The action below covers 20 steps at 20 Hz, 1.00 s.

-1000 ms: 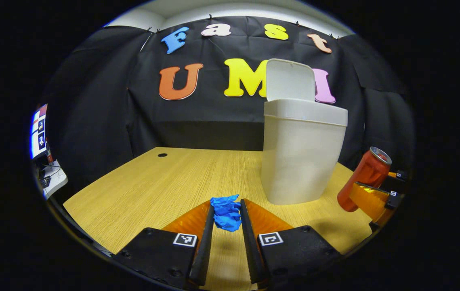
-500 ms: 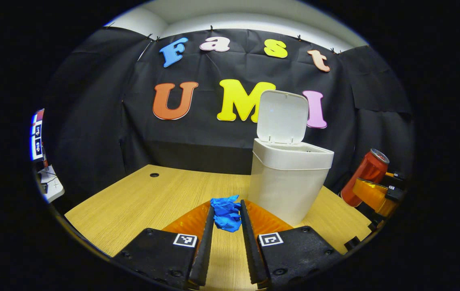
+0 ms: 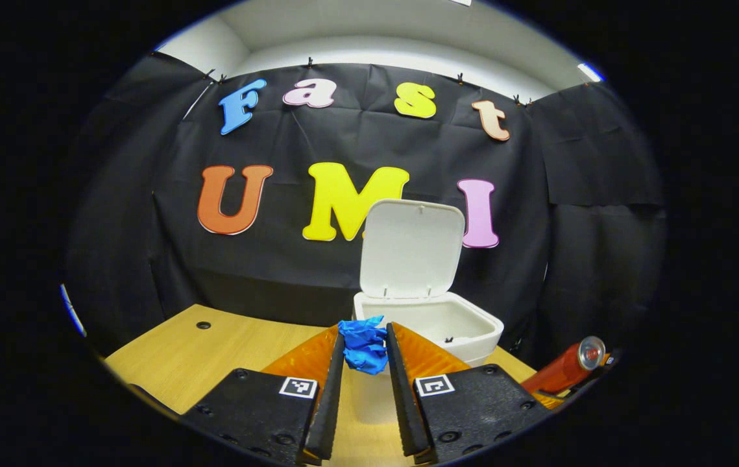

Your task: Press the lid of the desktop garbage bin to open it, pick up the crumpled paper on the desktop and throw it into the bin, then pick up the pop can on the desktop and drop it into the bin, and finally close the garbage bin lid.

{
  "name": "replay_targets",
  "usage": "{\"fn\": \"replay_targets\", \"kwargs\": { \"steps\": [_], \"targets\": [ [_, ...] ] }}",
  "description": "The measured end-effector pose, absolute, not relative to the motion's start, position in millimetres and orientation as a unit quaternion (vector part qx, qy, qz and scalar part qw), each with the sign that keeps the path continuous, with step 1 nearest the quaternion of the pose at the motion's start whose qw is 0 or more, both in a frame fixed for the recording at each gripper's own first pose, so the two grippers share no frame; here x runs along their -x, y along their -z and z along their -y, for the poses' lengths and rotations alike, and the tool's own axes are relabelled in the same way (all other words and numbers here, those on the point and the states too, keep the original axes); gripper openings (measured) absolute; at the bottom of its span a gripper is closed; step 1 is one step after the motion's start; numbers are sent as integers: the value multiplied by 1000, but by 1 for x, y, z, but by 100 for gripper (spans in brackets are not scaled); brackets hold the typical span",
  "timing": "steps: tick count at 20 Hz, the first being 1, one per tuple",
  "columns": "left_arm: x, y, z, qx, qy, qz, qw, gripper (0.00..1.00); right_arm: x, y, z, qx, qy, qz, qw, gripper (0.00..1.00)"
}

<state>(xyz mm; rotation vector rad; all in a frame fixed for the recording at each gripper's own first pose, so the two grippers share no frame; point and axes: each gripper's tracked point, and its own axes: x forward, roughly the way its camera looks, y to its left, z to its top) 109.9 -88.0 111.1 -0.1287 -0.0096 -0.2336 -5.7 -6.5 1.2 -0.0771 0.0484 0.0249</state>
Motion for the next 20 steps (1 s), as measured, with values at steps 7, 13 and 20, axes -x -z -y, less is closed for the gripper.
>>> {"fn": "replay_targets", "kwargs": {
  "steps": [7, 13, 20],
  "targets": [
    [-184, -133, 149, 24, 125, 21, 992, 41, 3, -3, 30, 2, -21, -16, 1000, 81],
    [-219, -95, 183, 14, 117, -30, 993, 42, 4, -3, 38, 1, -32, -12, 999, 81],
    [-228, -82, 193, 20, 124, -44, 991, 44, 3, -6, 49, -7, -29, -1, 1000, 81]
  ]
}}
